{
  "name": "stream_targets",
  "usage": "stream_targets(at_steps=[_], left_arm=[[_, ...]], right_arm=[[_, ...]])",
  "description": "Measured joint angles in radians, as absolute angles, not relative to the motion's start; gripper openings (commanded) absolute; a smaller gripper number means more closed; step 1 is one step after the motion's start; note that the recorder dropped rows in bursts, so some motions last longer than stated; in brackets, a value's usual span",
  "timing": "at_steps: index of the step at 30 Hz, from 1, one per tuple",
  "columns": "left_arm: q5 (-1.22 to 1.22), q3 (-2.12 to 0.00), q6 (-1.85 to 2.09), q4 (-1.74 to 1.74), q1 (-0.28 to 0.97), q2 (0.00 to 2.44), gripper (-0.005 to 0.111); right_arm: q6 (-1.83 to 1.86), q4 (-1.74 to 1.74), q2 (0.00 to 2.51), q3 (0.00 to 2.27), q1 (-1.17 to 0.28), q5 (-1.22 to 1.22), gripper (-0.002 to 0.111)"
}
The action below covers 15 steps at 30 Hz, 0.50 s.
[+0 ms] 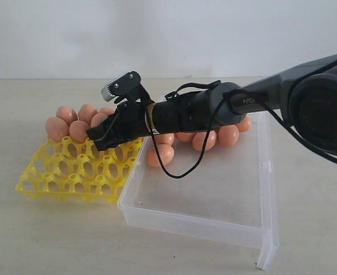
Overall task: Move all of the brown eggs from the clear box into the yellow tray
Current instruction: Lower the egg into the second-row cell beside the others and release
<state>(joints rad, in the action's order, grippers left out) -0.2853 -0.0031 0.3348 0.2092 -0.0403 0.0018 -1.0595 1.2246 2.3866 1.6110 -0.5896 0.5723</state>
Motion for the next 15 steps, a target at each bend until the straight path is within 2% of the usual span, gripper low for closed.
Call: stream_targets(at_steps=[12, 15], left_arm=[[-0.285, -0.003, 0.335, 0.209, -0.040, 0.002, -0.004], [-0.285, -0.003, 0.335, 0.209, -0.040, 0.002, -0.004]], right_arm=[[-1.011, 1.221, 2.387, 1.613, -0.592, 0.561, 0.000], [-1.005, 1.221, 2.387, 1.613, -0.592, 0.561, 0.010]])
